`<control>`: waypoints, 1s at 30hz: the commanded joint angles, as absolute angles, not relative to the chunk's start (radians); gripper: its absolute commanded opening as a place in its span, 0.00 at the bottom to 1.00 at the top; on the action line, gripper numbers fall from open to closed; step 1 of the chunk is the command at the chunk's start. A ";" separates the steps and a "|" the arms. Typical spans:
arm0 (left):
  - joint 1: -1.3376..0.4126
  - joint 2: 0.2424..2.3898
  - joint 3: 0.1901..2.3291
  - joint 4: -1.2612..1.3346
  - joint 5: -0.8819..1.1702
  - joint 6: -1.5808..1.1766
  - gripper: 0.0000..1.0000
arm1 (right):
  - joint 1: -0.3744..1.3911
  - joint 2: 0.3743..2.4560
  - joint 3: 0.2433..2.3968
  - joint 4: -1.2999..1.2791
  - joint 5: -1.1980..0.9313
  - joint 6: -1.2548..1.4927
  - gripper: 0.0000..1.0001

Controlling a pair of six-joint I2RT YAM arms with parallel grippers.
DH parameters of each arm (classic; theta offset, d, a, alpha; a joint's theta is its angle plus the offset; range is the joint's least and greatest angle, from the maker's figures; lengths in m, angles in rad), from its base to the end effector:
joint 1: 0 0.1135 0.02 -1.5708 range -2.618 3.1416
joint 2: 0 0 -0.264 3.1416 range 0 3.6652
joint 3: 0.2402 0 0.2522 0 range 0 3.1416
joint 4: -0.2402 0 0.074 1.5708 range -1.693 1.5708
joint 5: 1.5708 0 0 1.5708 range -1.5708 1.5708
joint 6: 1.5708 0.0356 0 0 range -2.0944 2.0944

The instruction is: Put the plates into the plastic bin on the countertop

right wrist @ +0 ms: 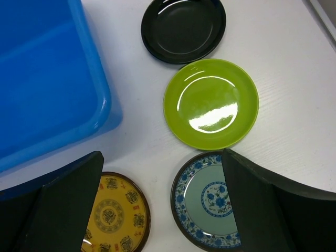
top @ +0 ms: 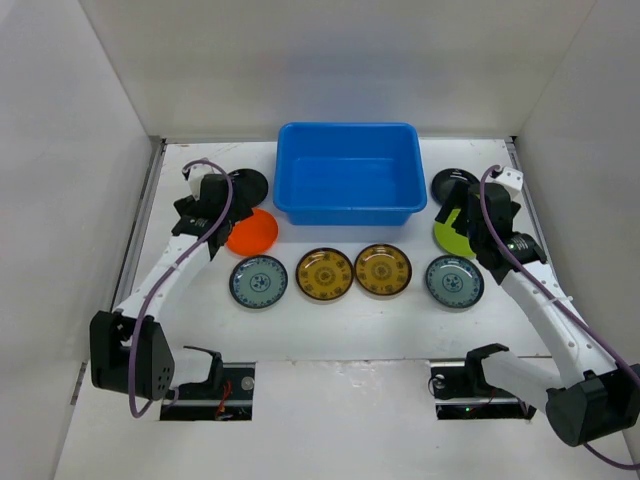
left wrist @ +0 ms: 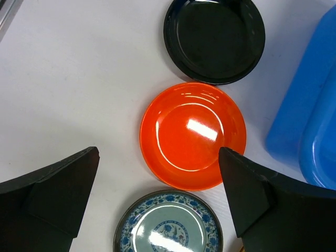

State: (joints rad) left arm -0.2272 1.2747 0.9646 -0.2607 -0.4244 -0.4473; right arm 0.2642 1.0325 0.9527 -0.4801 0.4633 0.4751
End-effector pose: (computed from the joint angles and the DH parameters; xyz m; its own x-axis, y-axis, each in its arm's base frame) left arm 0.2801 -0.0497 0.2909 -0.4174 -0.3081 -0.8549 -0.3470 0.9235 -0.1634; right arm 0.2197 0.0430 0.3242 -0.3955 0.3169 -0.8620 0.3518 0.9193 0.1765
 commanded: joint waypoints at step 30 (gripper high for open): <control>0.272 1.745 1.080 0.400 0.408 -0.761 0.84 | 0.260 1.006 0.902 -0.339 0.295 0.476 1.00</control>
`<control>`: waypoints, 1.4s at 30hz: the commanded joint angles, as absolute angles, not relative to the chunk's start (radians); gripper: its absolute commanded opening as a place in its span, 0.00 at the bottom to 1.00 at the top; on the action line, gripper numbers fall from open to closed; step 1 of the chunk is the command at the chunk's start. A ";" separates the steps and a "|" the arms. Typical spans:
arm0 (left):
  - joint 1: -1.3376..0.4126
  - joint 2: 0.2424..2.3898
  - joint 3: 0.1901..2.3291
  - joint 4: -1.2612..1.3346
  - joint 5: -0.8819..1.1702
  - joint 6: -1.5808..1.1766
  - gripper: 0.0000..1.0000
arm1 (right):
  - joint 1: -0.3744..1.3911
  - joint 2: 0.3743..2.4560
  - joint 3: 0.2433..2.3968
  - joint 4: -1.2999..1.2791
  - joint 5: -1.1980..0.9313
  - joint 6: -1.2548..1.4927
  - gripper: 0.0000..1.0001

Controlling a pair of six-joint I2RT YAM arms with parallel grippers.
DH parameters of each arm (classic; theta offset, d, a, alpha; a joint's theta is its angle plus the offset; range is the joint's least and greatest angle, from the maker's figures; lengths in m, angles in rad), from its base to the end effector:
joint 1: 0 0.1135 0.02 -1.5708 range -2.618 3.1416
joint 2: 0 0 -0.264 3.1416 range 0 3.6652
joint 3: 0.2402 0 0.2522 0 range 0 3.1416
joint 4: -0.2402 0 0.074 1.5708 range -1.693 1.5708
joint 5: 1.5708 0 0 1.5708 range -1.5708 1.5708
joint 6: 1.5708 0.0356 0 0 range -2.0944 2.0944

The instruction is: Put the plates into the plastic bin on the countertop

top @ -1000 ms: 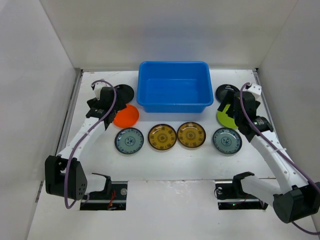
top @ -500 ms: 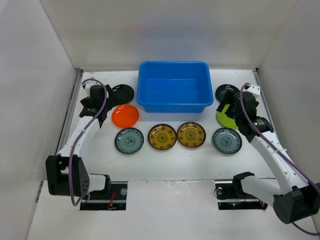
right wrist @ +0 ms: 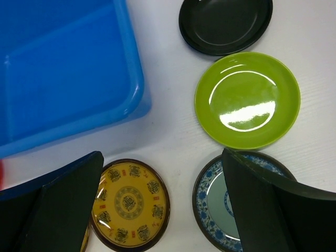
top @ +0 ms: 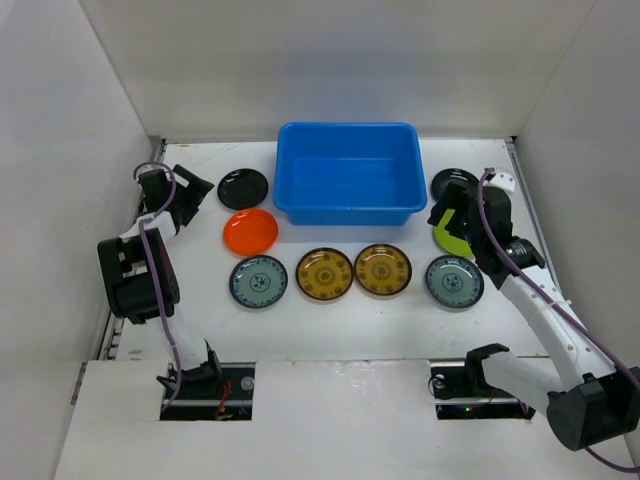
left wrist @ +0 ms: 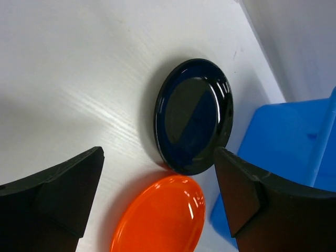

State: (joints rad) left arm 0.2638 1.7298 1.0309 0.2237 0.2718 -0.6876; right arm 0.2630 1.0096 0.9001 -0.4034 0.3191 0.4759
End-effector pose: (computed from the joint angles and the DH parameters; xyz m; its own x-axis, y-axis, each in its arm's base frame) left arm 0.3734 0.0910 0.2130 -0.3282 -0.7219 -0.6092 -0.2963 0.6910 -0.6593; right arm 0.2187 0.0473 0.3170 -0.4133 0.3392 -0.8450 0.2323 0.9366 0.2624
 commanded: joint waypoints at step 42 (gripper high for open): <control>0.211 2.169 1.275 0.319 0.488 -0.770 0.10 | 0.228 0.884 0.808 -0.331 0.291 0.482 1.00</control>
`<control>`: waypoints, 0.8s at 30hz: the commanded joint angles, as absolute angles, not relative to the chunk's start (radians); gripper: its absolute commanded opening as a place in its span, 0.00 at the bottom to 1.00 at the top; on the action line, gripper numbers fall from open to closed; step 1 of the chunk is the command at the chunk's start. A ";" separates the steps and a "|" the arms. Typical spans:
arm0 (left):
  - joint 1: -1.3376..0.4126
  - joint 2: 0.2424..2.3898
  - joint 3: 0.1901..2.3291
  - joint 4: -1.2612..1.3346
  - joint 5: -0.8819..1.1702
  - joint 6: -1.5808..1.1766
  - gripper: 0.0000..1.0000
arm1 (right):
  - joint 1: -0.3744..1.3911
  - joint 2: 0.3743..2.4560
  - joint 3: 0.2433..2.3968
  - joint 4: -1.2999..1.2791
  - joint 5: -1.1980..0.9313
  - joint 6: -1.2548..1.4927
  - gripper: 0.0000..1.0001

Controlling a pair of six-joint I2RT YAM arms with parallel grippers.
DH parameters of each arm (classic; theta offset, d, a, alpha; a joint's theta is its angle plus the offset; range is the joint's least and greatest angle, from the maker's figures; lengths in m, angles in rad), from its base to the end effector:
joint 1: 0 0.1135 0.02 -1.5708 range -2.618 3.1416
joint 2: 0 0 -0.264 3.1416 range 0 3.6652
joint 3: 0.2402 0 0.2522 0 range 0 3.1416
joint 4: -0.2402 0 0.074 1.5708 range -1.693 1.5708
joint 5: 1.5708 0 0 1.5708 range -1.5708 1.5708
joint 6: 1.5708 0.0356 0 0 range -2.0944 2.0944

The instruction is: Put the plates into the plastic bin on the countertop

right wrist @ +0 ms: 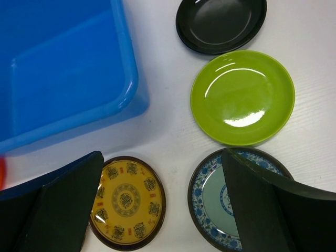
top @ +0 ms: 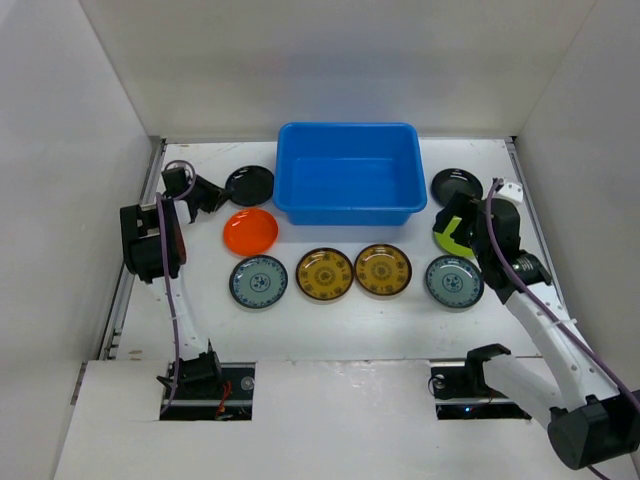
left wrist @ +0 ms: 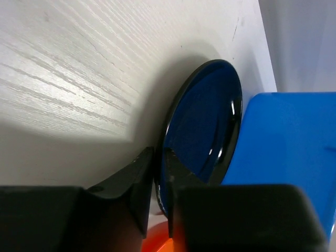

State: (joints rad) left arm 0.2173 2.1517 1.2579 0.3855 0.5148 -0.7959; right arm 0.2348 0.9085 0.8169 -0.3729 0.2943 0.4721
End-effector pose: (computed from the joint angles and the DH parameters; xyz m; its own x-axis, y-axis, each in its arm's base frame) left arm 0.4498 0.0814 0.1297 -0.4985 -0.7469 -0.4400 -0.1770 0.5845 -0.7918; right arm 0.2005 0.0373 0.3106 -0.3746 0.3579 -0.8553 0.2245 0.9301 0.2908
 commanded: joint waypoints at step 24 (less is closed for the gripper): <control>-0.065 1.867 1.723 0.149 0.555 -0.829 0.04 | 0.232 0.842 0.781 -0.322 0.272 0.499 1.00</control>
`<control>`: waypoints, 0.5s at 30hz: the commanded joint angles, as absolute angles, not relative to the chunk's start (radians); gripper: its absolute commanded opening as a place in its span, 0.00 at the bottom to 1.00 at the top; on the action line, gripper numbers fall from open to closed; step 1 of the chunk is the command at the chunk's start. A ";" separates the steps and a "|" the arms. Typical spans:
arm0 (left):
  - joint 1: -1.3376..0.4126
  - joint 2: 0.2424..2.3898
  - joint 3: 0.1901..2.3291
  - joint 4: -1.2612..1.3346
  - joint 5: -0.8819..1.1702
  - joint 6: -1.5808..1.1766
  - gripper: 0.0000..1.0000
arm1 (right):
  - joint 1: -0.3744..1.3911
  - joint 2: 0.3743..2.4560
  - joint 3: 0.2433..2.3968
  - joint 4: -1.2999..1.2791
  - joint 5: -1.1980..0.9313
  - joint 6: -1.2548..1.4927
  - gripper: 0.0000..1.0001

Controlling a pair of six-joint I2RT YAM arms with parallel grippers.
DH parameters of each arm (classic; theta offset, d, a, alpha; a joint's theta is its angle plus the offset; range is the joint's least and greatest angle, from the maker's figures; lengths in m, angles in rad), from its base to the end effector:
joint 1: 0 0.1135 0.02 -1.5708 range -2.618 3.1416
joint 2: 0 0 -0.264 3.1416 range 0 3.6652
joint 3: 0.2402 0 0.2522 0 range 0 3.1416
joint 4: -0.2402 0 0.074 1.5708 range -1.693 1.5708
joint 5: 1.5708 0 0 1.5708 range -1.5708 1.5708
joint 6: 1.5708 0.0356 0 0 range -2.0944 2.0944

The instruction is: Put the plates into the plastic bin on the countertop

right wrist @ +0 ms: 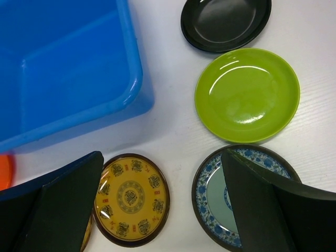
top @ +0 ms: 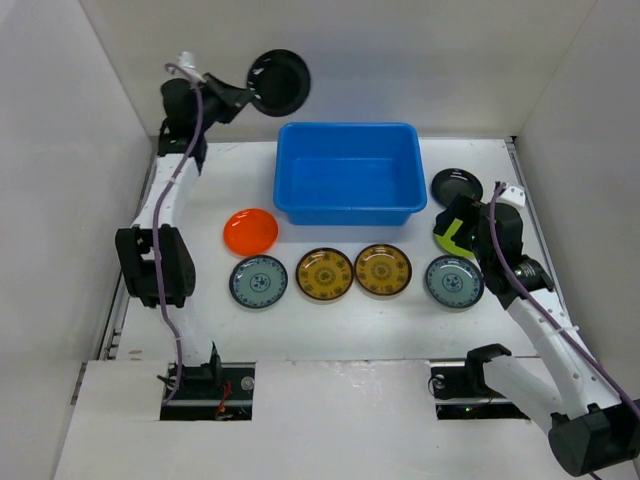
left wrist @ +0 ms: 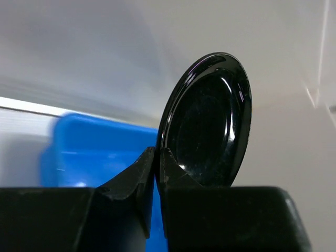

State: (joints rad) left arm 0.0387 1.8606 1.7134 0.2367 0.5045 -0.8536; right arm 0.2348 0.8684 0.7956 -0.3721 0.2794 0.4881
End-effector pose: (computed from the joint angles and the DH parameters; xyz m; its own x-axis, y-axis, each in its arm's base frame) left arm 0.4516 0.0003 0.3993 -0.2783 -0.6710 -0.6872 0.3613 0.5898 -0.7222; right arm 0.1927 0.0360 0.3105 -0.3610 0.3771 -0.8529 0.2126 0.9238 0.3185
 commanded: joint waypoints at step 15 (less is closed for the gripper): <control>-0.326 2.112 1.813 0.080 0.264 -0.698 0.04 | 0.237 0.799 0.764 -0.348 0.247 0.499 1.00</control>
State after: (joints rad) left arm -0.3195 2.1242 1.7264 0.0677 0.3454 -0.7219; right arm 0.2352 0.8249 0.7689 -0.3733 0.2611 0.4911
